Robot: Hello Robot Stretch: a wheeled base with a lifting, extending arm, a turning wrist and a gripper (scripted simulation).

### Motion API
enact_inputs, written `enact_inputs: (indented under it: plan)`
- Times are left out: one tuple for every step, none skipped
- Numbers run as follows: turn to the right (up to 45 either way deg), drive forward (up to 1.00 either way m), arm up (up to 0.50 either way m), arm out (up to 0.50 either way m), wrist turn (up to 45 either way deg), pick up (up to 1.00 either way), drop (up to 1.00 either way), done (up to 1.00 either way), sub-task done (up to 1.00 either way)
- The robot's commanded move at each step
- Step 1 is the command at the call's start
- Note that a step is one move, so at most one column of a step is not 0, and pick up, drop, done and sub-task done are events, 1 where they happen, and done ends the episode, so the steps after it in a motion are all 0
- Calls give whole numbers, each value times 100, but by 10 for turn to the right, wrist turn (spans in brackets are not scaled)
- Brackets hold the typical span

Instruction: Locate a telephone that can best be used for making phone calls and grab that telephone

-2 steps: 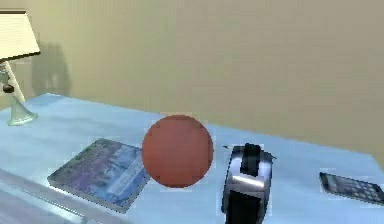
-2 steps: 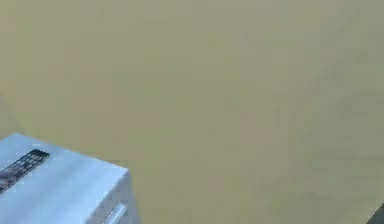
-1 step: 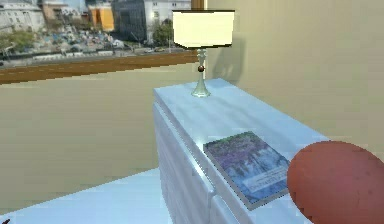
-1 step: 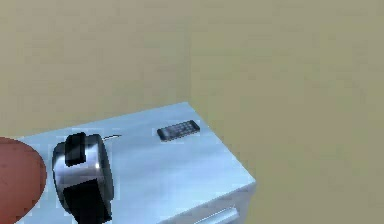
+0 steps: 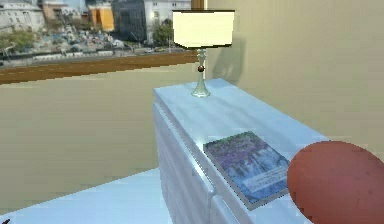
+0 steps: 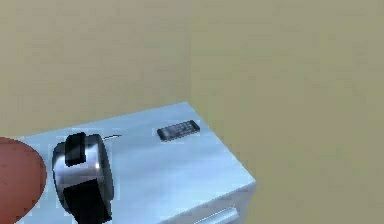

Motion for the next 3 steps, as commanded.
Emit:
enact_inputs:
  plan:
    - [0, 0, 38, 0, 0, 0, 0, 0, 0]
    - [0, 0, 0, 26, 0, 0, 0, 0, 0]
    - [0, 0, 0, 0, 450, 0, 0, 0, 0]
